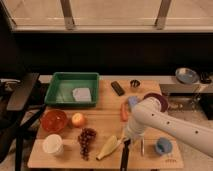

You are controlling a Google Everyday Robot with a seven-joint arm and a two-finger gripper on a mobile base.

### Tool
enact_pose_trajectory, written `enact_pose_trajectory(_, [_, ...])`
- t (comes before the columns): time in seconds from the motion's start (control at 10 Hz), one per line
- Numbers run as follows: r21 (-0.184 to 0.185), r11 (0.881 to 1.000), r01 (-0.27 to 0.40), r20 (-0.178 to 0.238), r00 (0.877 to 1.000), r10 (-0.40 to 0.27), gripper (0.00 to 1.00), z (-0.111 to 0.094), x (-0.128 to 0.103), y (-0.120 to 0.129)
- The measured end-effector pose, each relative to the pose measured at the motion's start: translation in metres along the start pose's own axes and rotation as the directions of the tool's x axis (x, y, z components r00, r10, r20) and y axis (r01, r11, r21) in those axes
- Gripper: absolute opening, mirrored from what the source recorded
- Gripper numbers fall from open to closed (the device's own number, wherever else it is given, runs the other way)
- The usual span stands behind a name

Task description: Wipe table surface with brush

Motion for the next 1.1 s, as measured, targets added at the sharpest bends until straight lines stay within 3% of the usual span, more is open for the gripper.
enact_pose_trajectory(0.3, [-0.019,0.999,0.035,0.052,0.998,-0.034,0.00,0.011,0.016,-0.011])
enact_pose_trajectory(0.7, [-0.018,0.998,0.067,0.080,0.995,-0.065,0.00,0.016,0.030,-0.028])
enact_pose_trajectory(1.1, [0.011,0.994,0.106,0.124,0.986,-0.107,0.00,0.024,0.003,-0.043])
